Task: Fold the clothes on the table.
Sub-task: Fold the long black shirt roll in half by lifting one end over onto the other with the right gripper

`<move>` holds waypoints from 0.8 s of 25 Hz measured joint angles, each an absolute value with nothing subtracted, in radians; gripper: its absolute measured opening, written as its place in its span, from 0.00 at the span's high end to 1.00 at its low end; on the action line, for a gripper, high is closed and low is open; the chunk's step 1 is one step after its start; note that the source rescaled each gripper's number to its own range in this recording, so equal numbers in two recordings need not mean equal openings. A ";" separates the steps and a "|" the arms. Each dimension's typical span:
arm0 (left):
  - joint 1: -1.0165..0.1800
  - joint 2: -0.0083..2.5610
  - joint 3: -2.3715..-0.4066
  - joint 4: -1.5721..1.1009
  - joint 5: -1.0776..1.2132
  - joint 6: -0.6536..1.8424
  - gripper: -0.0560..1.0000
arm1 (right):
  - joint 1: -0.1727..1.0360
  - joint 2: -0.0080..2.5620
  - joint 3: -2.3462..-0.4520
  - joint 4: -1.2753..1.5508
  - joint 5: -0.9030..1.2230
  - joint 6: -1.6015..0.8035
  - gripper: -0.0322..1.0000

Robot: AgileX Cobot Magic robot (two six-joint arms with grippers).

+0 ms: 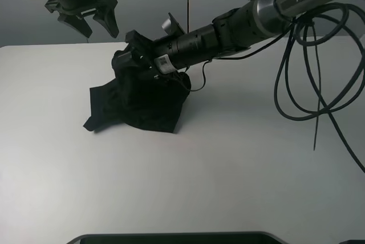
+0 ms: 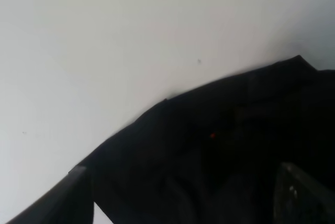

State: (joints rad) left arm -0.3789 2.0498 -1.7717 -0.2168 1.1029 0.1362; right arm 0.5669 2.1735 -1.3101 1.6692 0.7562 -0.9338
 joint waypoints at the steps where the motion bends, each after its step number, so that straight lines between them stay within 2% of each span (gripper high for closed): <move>1: -0.379 2.050 -1.779 -0.215 1.108 0.136 0.09 | 0.567 2.150 -1.310 1.641 0.747 -0.939 0.27; 7: -0.379 2.050 -1.787 -0.208 1.127 0.136 0.09 | 0.567 1.985 -1.310 1.211 0.633 -0.808 0.21; 14: -0.379 2.050 -1.787 -0.253 1.169 0.160 0.09 | 0.567 1.871 -1.299 0.519 0.624 -0.399 0.20; 20: -0.434 2.050 -1.787 -0.268 1.208 0.201 0.09 | 0.543 1.786 -1.202 0.152 0.629 -0.110 0.02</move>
State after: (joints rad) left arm -0.4338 2.0498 -1.7873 -0.2683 1.2081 0.2013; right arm 0.5430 1.7857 -1.2017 0.1523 0.6286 -0.1102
